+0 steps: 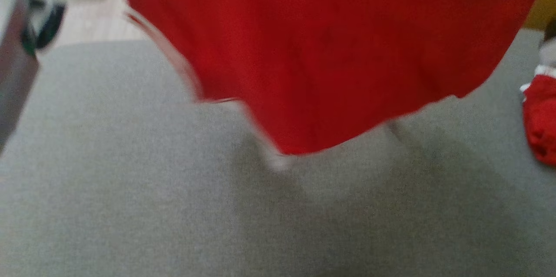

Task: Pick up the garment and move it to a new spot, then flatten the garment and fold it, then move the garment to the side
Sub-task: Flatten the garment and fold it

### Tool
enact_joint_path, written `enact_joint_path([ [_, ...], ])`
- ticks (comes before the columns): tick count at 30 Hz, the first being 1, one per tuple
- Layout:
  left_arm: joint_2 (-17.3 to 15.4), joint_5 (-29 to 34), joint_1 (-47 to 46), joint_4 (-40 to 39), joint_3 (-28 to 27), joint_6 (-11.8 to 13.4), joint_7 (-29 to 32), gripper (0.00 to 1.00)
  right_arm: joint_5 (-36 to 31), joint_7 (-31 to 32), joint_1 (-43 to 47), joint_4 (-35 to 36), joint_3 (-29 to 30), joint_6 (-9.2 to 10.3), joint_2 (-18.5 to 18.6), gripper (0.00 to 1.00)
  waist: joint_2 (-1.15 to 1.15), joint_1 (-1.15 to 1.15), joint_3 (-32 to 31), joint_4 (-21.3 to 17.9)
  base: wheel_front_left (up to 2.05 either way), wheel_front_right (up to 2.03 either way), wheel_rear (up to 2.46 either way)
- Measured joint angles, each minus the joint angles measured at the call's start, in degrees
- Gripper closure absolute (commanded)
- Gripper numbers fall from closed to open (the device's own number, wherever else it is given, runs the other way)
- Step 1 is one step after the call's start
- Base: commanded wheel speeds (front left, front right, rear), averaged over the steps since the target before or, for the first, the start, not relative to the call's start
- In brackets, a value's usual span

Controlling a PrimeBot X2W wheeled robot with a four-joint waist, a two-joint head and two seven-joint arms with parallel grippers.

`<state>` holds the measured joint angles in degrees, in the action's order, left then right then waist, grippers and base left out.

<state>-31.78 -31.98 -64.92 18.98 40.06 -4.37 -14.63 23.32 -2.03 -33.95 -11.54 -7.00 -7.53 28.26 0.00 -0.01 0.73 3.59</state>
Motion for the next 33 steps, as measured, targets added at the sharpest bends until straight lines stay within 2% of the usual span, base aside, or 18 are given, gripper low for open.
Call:
enact_joint_path([
  [5, 4.1, 0.5, -11.0, 9.3, 0.1, -1.2, 1.6, 1.00, 3.7, 2.5, -14.2, -8.7, -4.7, 0.00, 1.2, 1.00, 0.00, 0.02, 4.9, -0.4, 0.00, 0.00, 0.00],
  [8, 6.4, 2.9, -17.6, 14.8, 0.1, -1.0, 1.3, 1.00, 4.5, 2.0, -22.5, -13.8, -7.3, 0.00, 2.1, 1.00, 0.00, 0.02, 8.9, -0.5, 0.00, 0.00, 0.00],
  [12, 8.6, 6.8, -24.6, 19.8, -0.6, 1.7, 0.0, 1.00, 4.9, -1.3, -31.5, -19.7, -10.1, 0.00, 2.7, 1.00, 0.00, 0.03, 14.5, -0.4, 0.00, 0.00, 0.00],
  [14, 9.2, 9.2, -27.0, 20.9, -1.4, 4.3, -0.2, 1.00, 4.4, -4.0, -35.3, -22.4, -11.3, 0.00, 3.1, 1.00, 0.00, 0.04, 17.0, -0.3, 0.00, 0.00, 0.00],
  [17, 9.9, 12.2, -28.4, 17.7, -4.1, 7.2, -0.2, 1.00, 2.8, -8.5, -40.1, -25.9, -13.0, 0.00, 3.5, 1.00, 0.00, 0.04, 20.1, -0.1, 0.00, 0.00, 0.00],
  [20, 10.5, 14.2, -28.2, 13.8, -6.4, 7.9, -0.2, 1.00, 1.6, -11.2, -42.9, -28.4, -14.2, 0.00, 4.1, 1.00, 0.01, 0.03, 22.1, 0.3, 0.00, 0.00, 0.00],
  [21, 10.6, 14.5, -27.7, 12.3, -7.2, 7.8, -0.2, 1.00, 1.3, -11.7, -43.3, -28.8, -14.8, 0.00, 4.5, 1.00, 0.01, 0.03, 22.4, 0.4, 0.00, 0.00, 0.00],
  [24, 10.7, 14.9, -24.7, 8.0, -9.0, 5.5, -0.3, 1.00, 0.7, -12.4, -43.2, -29.3, -16.6, 0.00, 5.5, 1.00, 0.00, -0.01, 23.0, 1.0, 0.00, 0.00, 0.00],
  [27, 11.1, 14.6, -19.4, 5.2, -9.3, 2.1, -0.3, 1.00, 0.5, -12.6, -42.3, -29.3, -17.3, 0.00, 6.9, 1.00, 0.00, 0.01, 23.5, 2.0, 0.00, 0.00, 0.00],
  [29, 11.4, 14.3, -14.0, 4.2, -8.9, 0.4, -0.3, 1.00, 0.9, -12.6, -39.5, -28.6, -16.9, 0.00, 7.1, 1.00, 0.00, 0.01, 23.6, 2.6, 0.00, 0.00, 0.00],
  [33, 11.1, 14.1, -0.8, 1.2, -9.1, -0.5, -0.3, 1.00, 1.7, -12.6, -28.9, -27.6, -15.3, 0.00, 7.1, 1.00, 0.00, 0.01, 22.4, 3.4, 0.00, 0.00, 0.00],
])
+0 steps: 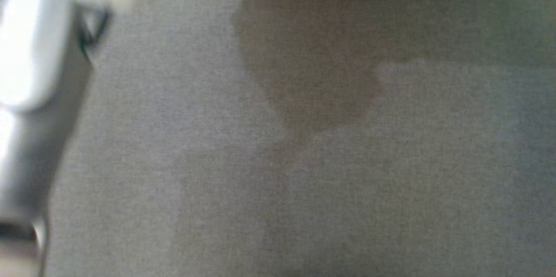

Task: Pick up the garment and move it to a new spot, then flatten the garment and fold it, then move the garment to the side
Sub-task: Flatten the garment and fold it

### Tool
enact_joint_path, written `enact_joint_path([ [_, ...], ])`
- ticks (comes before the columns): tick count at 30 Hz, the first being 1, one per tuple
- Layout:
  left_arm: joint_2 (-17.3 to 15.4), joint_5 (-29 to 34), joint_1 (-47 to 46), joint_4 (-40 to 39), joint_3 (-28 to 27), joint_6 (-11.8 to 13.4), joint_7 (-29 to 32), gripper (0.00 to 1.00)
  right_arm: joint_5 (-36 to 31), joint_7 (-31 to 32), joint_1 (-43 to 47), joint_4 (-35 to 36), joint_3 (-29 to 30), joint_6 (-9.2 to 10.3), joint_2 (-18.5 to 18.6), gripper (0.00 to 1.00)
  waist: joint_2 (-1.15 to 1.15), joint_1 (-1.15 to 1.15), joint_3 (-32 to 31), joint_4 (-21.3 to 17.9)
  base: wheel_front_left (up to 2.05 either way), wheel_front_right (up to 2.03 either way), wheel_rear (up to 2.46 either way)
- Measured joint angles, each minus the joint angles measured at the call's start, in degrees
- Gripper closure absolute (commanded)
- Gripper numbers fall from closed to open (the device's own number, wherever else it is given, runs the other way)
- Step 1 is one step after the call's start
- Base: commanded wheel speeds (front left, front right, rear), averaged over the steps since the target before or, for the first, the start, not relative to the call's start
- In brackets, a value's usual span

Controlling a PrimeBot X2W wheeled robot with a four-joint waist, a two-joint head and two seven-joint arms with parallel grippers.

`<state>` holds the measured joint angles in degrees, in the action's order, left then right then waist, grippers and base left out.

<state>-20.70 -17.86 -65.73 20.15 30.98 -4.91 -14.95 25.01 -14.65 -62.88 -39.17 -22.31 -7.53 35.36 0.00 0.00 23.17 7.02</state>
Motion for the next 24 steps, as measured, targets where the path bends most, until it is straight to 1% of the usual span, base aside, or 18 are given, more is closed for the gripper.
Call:
enact_joint_path([
  [5, -0.4, -1.4, 16.8, -6.0, -0.4, -0.7, 0.0, 1.00, 1.1, 0.0, 16.2, 3.1, 3.5, 0.00, 0.1, 1.00, 0.00, -0.01, -3.0, 0.5, 0.00, 0.00, 0.00],
  [8, -1.9, -1.3, 27.6, -9.4, -0.1, -1.0, 0.0, 1.00, 1.9, 0.0, 25.6, 6.2, 6.3, 0.00, -0.3, 1.00, 0.00, -0.01, -5.2, 0.3, 0.00, 0.00, 0.00],
  [10, -3.0, -1.0, 35.0, -11.7, -0.1, -0.1, 0.0, 1.00, 1.9, 0.0, 31.7, 8.2, 7.6, 0.00, -0.5, 1.00, 0.00, -0.02, -6.7, -0.1, 0.00, 0.00, 0.00],
  [11, -3.8, -1.0, 42.0, -13.6, -0.1, 1.0, 0.0, 1.00, 1.9, 0.0, 37.4, 10.0, 8.7, 0.00, -1.0, 1.00, 0.00, -0.02, -8.3, -0.5, 0.00, 0.00, 0.00],
  [13, -4.5, -0.8, 48.2, -15.5, 0.2, 1.7, 0.1, 1.00, 1.7, 0.0, 42.7, 12.0, 10.0, 0.00, -2.2, 1.00, -0.01, -0.02, -10.0, -0.9, 0.00, 0.00, 0.00],
  [17, -5.6, -0.8, 58.5, -18.6, 0.6, 4.0, 0.1, 1.00, 0.4, 0.0, 51.7, 15.8, 11.7, 0.00, -4.2, 1.00, -0.01, -0.03, -13.2, -1.9, 0.00, 0.00, 0.00],
  [21, -6.8, -2.0, 67.1, -21.9, 0.7, 6.2, 0.3, 1.00, -0.3, 0.0, 59.3, 18.0, 12.4, 0.00, -4.4, 1.00, -0.01, -0.03, -16.0, -3.0, 0.00, 0.00, 0.00],
  [24, -8.2, -3.0, 72.0, -24.2, 0.8, 7.0, 0.8, 1.00, -0.3, 0.6, 63.8, 19.7, 13.0, 0.00, -4.4, 1.00, -0.01, -0.02, -17.5, -3.7, 0.00, 0.00, 0.00],
])
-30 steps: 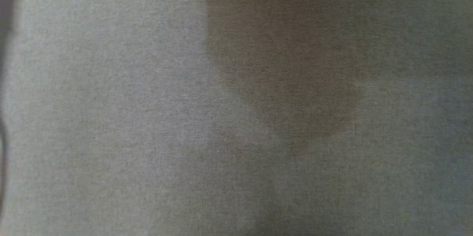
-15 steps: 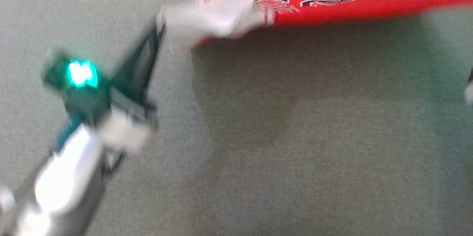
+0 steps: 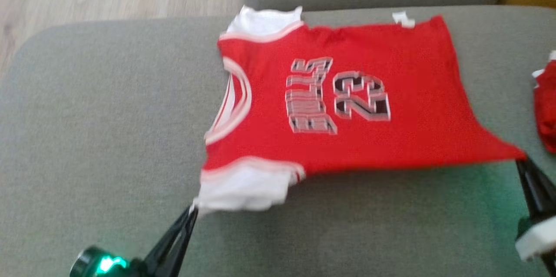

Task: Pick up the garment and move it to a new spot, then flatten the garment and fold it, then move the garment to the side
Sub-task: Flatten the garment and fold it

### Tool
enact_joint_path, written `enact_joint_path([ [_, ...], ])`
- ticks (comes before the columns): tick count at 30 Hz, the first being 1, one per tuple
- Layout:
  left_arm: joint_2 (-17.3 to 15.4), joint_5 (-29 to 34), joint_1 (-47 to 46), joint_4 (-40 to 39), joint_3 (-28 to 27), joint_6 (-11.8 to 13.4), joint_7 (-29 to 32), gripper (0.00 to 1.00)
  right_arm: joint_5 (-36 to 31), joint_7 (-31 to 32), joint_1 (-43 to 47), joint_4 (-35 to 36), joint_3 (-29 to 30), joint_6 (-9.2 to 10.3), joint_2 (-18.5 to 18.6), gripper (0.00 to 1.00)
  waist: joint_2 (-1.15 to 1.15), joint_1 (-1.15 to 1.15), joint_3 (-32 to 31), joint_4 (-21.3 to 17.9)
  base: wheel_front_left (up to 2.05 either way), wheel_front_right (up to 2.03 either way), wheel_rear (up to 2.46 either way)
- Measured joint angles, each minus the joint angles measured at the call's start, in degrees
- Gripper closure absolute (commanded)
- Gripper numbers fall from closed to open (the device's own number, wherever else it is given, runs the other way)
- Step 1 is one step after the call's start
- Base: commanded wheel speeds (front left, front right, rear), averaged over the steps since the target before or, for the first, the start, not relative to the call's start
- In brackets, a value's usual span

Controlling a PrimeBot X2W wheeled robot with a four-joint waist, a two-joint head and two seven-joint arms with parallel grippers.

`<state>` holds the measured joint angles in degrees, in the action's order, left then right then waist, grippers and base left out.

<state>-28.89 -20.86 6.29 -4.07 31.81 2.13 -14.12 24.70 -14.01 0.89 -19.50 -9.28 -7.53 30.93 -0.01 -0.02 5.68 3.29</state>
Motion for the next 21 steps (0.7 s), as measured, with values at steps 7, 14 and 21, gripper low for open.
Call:
enact_joint_path([
  [7, -1.3, -1.0, 1.2, -2.4, -0.3, 0.4, 1.0, 1.00, 0.1, 2.1, 4.0, 3.1, 2.1, 0.00, -0.7, 1.00, 0.00, 0.01, -0.4, 0.0, 0.00, 0.00, 0.00],
  [14, -0.2, 0.3, -9.7, 2.4, -0.1, -2.4, 1.0, 1.00, 2.4, 4.1, 1.4, 3.5, 2.3, 0.00, -1.3, 1.00, 0.00, 0.02, 2.1, 0.5, 0.00, 0.00, 0.00],
  [21, 2.2, 4.0, -26.4, 10.5, 1.6, -6.4, 0.9, 1.00, 3.3, 5.9, -7.4, 0.7, 1.4, 0.00, 0.5, 1.00, 0.00, 0.03, 6.4, 0.9, 0.00, 0.00, 0.00],
])
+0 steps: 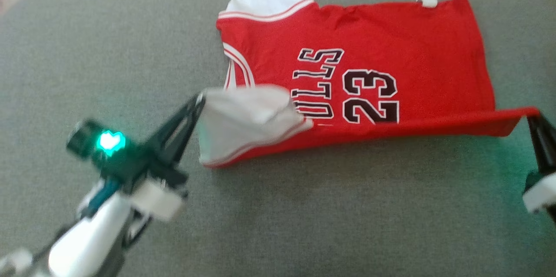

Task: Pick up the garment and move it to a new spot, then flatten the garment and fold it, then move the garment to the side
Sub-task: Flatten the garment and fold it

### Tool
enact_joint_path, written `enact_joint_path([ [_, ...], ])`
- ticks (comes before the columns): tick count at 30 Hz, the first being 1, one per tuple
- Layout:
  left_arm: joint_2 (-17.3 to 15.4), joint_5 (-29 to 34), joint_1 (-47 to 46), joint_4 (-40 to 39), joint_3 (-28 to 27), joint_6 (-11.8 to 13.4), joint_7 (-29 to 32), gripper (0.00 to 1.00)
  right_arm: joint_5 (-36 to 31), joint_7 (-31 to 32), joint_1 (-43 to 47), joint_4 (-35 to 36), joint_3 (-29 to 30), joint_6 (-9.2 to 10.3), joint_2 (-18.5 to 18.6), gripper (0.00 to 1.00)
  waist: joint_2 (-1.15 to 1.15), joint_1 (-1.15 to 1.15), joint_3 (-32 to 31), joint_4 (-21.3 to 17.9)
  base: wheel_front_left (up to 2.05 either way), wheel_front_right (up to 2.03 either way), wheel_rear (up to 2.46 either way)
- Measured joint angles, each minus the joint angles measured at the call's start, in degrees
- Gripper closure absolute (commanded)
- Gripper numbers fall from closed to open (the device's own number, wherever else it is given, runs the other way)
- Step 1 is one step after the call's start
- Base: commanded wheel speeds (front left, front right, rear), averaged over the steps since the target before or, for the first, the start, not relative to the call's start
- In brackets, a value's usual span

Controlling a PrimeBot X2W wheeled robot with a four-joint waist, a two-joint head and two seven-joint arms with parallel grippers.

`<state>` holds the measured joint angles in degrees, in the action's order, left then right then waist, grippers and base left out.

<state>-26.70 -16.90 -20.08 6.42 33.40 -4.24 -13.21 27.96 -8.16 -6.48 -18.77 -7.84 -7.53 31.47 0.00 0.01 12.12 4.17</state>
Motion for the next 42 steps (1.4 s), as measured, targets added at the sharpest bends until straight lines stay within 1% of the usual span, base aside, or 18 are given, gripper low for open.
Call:
enact_joint_path([
  [5, 1.8, 2.5, -11.1, 7.5, 1.9, -1.8, -0.5, 1.00, 0.3, 1.7, -6.6, -3.1, -2.6, 0.00, 0.5, 1.00, 0.00, 0.00, 3.0, 0.2, 0.00, 0.00, 0.00],
  [9, 2.6, 4.3, -17.9, 13.4, 4.1, -2.4, -0.9, 1.00, 0.5, 1.7, -11.7, -6.0, -5.2, 0.00, 0.8, 1.00, 0.00, 0.00, 5.0, 0.0, 0.00, 0.00, 0.00],
  [14, 3.8, 5.5, -24.4, 19.3, 4.7, -2.9, -1.3, 1.00, 1.5, 0.7, -17.7, -9.8, -8.3, 0.00, 1.2, 1.00, 0.00, 0.00, 7.3, -0.4, 0.00, 0.00, 0.00],
  [20, 5.4, 6.4, -28.2, 21.5, 4.6, -2.9, -1.5, 1.00, 2.3, -1.0, -23.1, -14.3, -12.3, 0.00, 1.2, 1.00, 0.00, 0.00, 9.2, -0.7, 0.00, 0.00, 0.00],
  [21, 5.8, 6.4, -28.2, 21.8, 4.6, -2.9, -1.5, 0.85, 2.5, -1.0, -23.7, -15.2, -12.6, 0.00, 1.2, 0.61, 0.00, -0.01, 9.3, -0.7, 0.00, 0.00, 0.00],
  [22, 6.3, 6.4, -28.2, 22.3, 4.5, -2.9, -1.5, 0.59, 3.0, -1.4, -24.2, -16.1, -12.8, 0.00, 1.1, 0.00, 0.00, 0.00, 9.4, -0.6, 0.00, 0.00, 0.00],
  [23, 6.7, 6.4, -28.0, 22.7, 4.2, -2.8, -1.5, 0.00, 3.4, -2.0, -24.6, -16.7, -13.2, 0.00, 1.1, 0.00, 0.00, 0.00, 9.4, -0.6, 0.00, 0.00, 0.00],
  [24, 7.1, 6.4, -27.8, 22.8, 3.8, -2.7, -1.5, 0.00, 3.8, -2.7, -24.9, -17.1, -13.6, 0.00, 1.1, 0.00, 0.00, 0.00, 9.3, -0.5, 0.00, 0.00, 0.00],
  [25, 7.5, 6.4, -27.5, 22.8, 3.5, -2.0, -1.5, 0.00, 4.2, -3.4, -25.0, -17.3, -13.9, 0.00, 0.9, 0.00, 0.00, -0.01, 9.1, -0.5, 0.00, 0.00, 0.00],
  [28, 8.9, 6.2, -24.9, 22.5, 1.2, 1.6, -1.5, 0.00, 4.4, -5.0, -24.9, -17.6, -15.3, 0.00, 0.8, 0.00, 0.00, -0.01, 8.1, -0.3, 0.00, 0.00, 0.00],
  [30, 9.9, 5.4, -20.7, 22.0, -0.2, 3.6, -1.5, 0.00, 4.4, -5.6, -24.3, -17.4, -15.4, 0.00, 0.7, 0.00, 0.00, -0.02, 7.1, -0.3, 0.00, 0.00, 0.00],
  [33, 12.1, 2.6, -12.1, 21.8, -2.1, 5.5, -1.5, 0.00, 4.4, -6.1, -21.7, -16.1, -14.7, 0.00, 0.1, 0.00, 0.00, -0.02, 5.3, -0.3, 0.00, 0.00, 0.00],
  [36, 14.2, 0.0, -4.4, 22.6, -3.8, 6.8, -1.5, 0.00, 4.7, -6.1, -16.9, -13.6, -13.6, 0.00, -1.2, 0.00, 0.00, -0.03, 3.5, -0.2, 0.00, 0.00, 0.00],
  [37, 14.9, -1.0, -2.7, 22.8, -4.4, 6.8, -1.5, 0.00, 4.8, -6.1, -15.3, -12.8, -12.8, 0.00, -1.5, 0.00, 0.00, -0.03, 3.0, -0.1, 0.00, 0.00, 0.00],
  [42, 17.1, -2.8, 0.6, 24.6, -5.6, 6.8, -1.5, 0.00, 4.7, -6.1, -10.6, -10.3, -9.6, 0.00, -2.4, 0.00, 0.00, -0.03, 1.9, 0.2, 0.00, 0.00, 0.00],
])
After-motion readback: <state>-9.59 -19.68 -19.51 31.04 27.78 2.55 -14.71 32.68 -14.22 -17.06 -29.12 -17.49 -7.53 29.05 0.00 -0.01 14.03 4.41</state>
